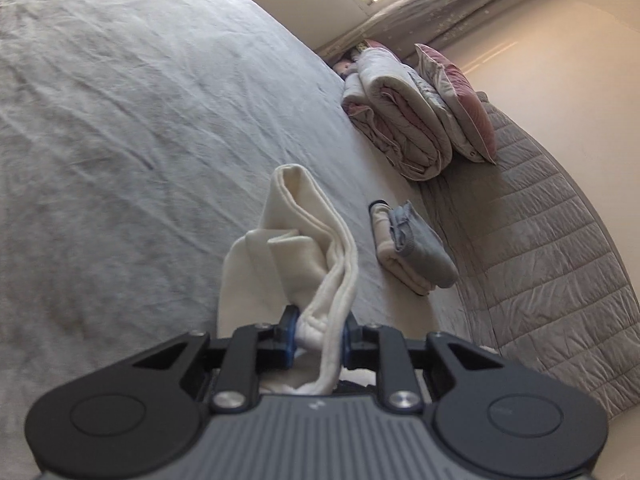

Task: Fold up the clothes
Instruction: 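Grasp the sweatshirt edge with the left gripper and lift it while the right gripper approaches, then fold the lifted sweatshirt edge over the bundle with the left gripper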

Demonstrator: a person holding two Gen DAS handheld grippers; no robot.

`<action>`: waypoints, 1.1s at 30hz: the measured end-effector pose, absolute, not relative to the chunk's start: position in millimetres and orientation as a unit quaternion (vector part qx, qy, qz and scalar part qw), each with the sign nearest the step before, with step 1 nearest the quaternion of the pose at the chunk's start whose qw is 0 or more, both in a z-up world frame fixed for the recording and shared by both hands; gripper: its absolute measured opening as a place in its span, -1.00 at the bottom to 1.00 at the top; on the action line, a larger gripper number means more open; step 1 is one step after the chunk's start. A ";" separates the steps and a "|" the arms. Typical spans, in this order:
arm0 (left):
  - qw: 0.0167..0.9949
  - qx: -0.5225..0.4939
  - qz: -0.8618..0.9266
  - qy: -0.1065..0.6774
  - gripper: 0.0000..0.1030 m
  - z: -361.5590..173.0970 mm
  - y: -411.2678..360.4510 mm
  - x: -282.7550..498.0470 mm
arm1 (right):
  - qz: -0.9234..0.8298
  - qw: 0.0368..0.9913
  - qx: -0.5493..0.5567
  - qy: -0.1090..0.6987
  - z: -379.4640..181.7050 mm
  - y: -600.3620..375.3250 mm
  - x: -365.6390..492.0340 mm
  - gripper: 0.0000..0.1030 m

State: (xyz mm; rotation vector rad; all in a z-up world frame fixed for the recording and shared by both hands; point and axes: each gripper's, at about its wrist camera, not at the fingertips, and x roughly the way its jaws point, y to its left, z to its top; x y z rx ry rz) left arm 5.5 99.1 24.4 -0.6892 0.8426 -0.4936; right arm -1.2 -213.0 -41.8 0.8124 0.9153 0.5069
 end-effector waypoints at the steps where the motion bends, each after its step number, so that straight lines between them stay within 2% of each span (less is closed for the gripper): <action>1: 0.827 -0.321 -0.237 0.397 -0.60 25.8 93.9 5.6 | 0.236 0.786 0.385 0.422 -39.6 -217.6 -2.3 -0.20; 9: 0.823 -0.299 -0.277 0.395 -0.54 29.3 49.4 8.4 | 0.225 0.768 0.453 0.394 -31.9 -252.8 -13.9 -0.15; 14: 0.807 -0.305 -0.330 0.383 -0.25 19.3 28.2 7.2 | 0.208 0.759 0.484 0.383 -35.9 -268.6 -17.8 -0.04; 19: 0.777 -0.338 -0.372 0.379 -0.25 8.0 22.5 8.6 | 0.176 0.764 0.493 0.378 -40.4 -281.0 -25.9 -0.06; 27: 0.791 -0.323 -0.368 0.367 -0.25 5.5 38.0 3.5 | 0.152 0.783 0.480 0.365 -31.8 -284.5 -36.0 -0.06; 33: 0.810 -0.280 -0.346 0.382 -0.26 -1.7 46.7 -2.3 | 0.128 0.796 0.471 0.358 -30.9 -291.1 -46.5 0.04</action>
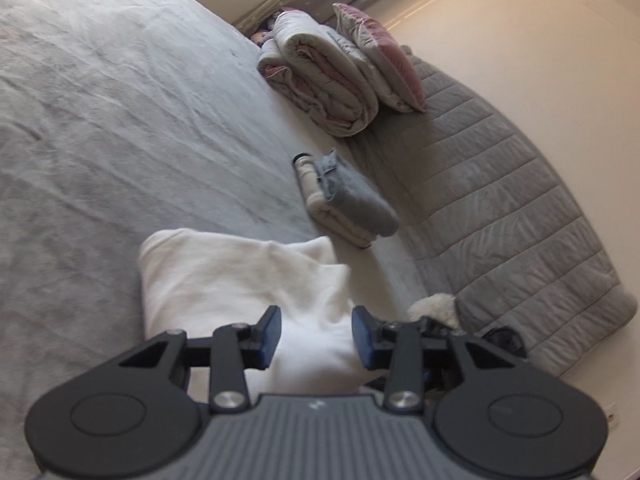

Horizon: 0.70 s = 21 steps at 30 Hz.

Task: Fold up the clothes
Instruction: 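Fold the lifted sweatshirt edge over the bundle with the left gripper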

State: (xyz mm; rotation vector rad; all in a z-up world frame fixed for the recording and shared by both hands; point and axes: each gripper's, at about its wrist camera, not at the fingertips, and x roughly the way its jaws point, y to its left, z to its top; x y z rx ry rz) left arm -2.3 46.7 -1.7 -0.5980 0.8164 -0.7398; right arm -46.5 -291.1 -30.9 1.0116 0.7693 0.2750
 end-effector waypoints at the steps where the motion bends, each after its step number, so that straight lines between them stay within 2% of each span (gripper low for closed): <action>1: 0.815 -0.267 -0.345 0.382 -0.28 -2.6 46.7 -3.8 | 0.125 0.796 0.472 0.358 -32.6 -294.0 -47.9 0.04; 8: 0.833 -0.186 -0.347 0.389 -0.41 -18.2 34.6 -13.9 | 0.124 0.784 0.490 0.360 -38.5 -299.9 -51.3 0.06; 12: 0.833 -0.158 -0.355 0.395 -0.42 -33.3 20.5 -19.4 | 0.134 0.781 0.488 0.367 -34.6 -297.0 -50.9 0.10; 17: 0.833 -0.144 -0.367 0.388 -0.42 -46.5 4.3 -23.4 | 0.132 0.790 0.439 0.406 -33.1 -278.2 -47.9 0.11; 21: 0.838 -0.091 -0.389 0.371 -0.42 -35.1 -2.2 -31.6 | 0.128 0.811 0.399 0.410 -29.2 -263.8 -48.8 0.13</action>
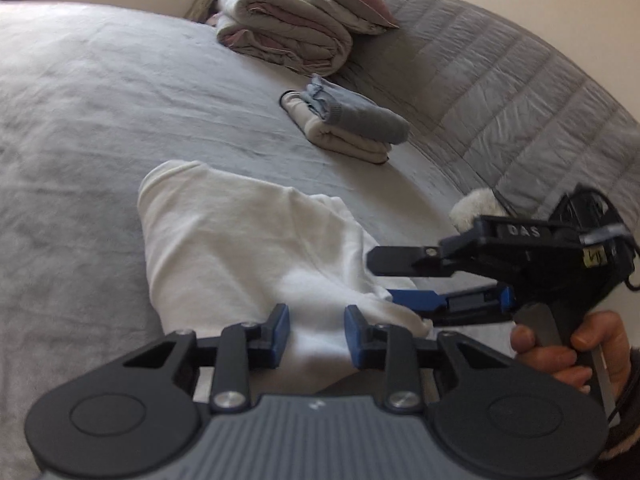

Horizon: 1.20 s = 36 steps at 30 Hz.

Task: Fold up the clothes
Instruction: 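Fold the lifted sweatshirt edge over the bundle with the left gripper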

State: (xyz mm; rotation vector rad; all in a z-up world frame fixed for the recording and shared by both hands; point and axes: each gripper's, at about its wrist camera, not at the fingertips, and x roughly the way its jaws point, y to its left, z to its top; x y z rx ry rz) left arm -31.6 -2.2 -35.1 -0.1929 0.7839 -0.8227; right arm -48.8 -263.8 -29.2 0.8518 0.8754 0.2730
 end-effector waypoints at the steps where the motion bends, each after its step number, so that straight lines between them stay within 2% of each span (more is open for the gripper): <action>1: 0.839 -0.079 -0.399 0.362 -0.42 -29.9 -1.2 -33.8 | 0.127 0.814 0.392 0.408 -30.0 -261.5 -48.1 0.13; 4: 0.838 -0.062 -0.424 0.338 -0.41 -17.7 6.5 -39.7 | 0.126 0.828 0.368 0.405 -32.3 -254.1 -44.9 0.08; 7: 0.849 -0.054 -0.419 0.316 -0.41 -10.0 16.0 -42.7 | 0.116 0.846 0.334 0.400 -33.8 -247.3 -40.9 -0.21; 8: 0.856 -0.052 -0.410 0.311 -0.41 -8.1 18.7 -41.8 | 0.113 0.849 0.329 0.397 -33.8 -246.9 -39.9 -0.42; 11: 0.872 -0.069 -0.377 0.305 -0.41 -6.6 31.7 -33.3 | 0.121 0.854 0.341 0.375 -27.7 -253.1 -42.3 -0.57; 19: 0.882 -0.104 -0.346 0.304 -0.41 -17.6 33.4 -21.7 | 0.139 0.877 0.346 0.304 -0.4 -280.2 -50.7 -0.62; 36: 0.866 -0.033 -0.399 0.299 -0.42 -33.0 -19.6 -39.9 | 0.106 0.875 0.331 0.338 -36.6 -316.7 -58.8 -0.61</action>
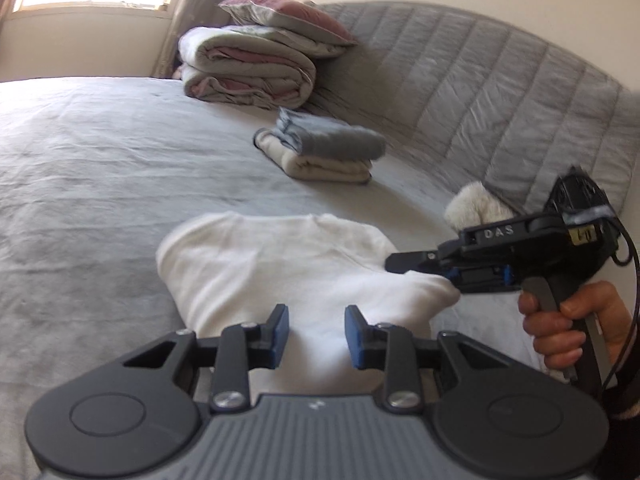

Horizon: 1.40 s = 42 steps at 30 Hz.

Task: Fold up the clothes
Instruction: 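Fold the lifted sweatshirt edge over the bundle with the left gripper, then open the left gripper and move both grippers to the folded sweatshirt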

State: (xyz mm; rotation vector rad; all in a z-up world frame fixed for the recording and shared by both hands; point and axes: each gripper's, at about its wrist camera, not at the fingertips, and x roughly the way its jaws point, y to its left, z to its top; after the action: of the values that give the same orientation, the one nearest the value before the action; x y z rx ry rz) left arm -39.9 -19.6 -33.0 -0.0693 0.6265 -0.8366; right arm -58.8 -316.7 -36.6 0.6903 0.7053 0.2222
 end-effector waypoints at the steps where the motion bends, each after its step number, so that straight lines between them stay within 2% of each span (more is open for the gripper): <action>1: 0.866 -0.028 -0.400 0.298 -0.42 -34.5 -21.8 -41.3 | 0.107 0.879 0.324 0.334 -36.0 -315.5 -60.2 -0.60; 2: 0.867 -0.022 -0.400 0.297 -0.42 -35.9 -24.0 -42.6 | 0.107 0.883 0.317 0.329 -34.9 -314.2 -61.7 -0.50; 3: 0.867 -0.018 -0.400 0.296 -0.42 -36.7 -25.7 -43.6 | 0.107 0.887 0.310 0.324 -33.7 -312.9 -63.2 -0.48; 13: 0.860 -0.067 -0.424 0.276 -0.49 -30.0 -44.8 -48.6 | 0.123 0.954 0.143 0.235 -2.6 -280.8 -66.8 -0.48; 20: 0.843 -0.038 -0.451 0.292 -0.49 -46.3 -76.3 -56.9 | 0.145 0.952 0.103 0.251 -26.5 -274.8 -34.2 -0.49; 22: 0.841 -0.035 -0.454 0.291 -0.49 -50.1 -76.7 -58.5 | 0.132 0.950 0.082 0.272 -34.9 -274.2 -24.3 -0.58; 23: 0.841 -0.034 -0.456 0.290 -0.49 -51.6 -76.6 -59.1 | 0.125 0.948 0.071 0.283 -39.4 -274.1 -19.3 -0.76; 24: 0.840 -0.033 -0.457 0.290 -0.49 -52.9 -76.7 -59.7 | 0.121 0.947 0.068 0.290 -44.3 -274.5 -16.8 -0.85; 28: 0.839 -0.026 -0.461 0.288 -0.49 -51.0 -76.6 -59.7 | 0.114 0.945 0.064 0.301 -53.6 -275.4 -14.1 -0.91; 31: 0.825 -0.071 -0.469 0.306 -0.49 -43.3 -64.3 -47.2 | 0.119 0.947 0.084 0.287 -48.7 -280.9 -21.8 -0.86; 33: 0.820 -0.114 -0.467 0.310 -0.49 -37.3 -50.9 -37.4 | 0.126 0.948 0.098 0.276 -42.4 -284.1 -27.5 -0.60; 37: 0.843 -0.148 -0.422 0.300 -0.49 -22.9 -26.8 -15.8 | 0.143 0.952 0.091 0.255 -26.2 -286.2 -41.4 -0.58; 42: 0.864 -0.137 -0.382 0.299 -0.49 -14.9 -19.8 12.4 | 0.205 0.945 0.090 0.240 -14.5 -281.9 -66.0 -0.58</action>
State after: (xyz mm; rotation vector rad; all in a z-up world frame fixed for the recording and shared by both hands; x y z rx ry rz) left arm 12.4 -19.8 -14.9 -0.2870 0.6268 -0.7997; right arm -66.0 -281.9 -14.5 0.1825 0.4886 0.4183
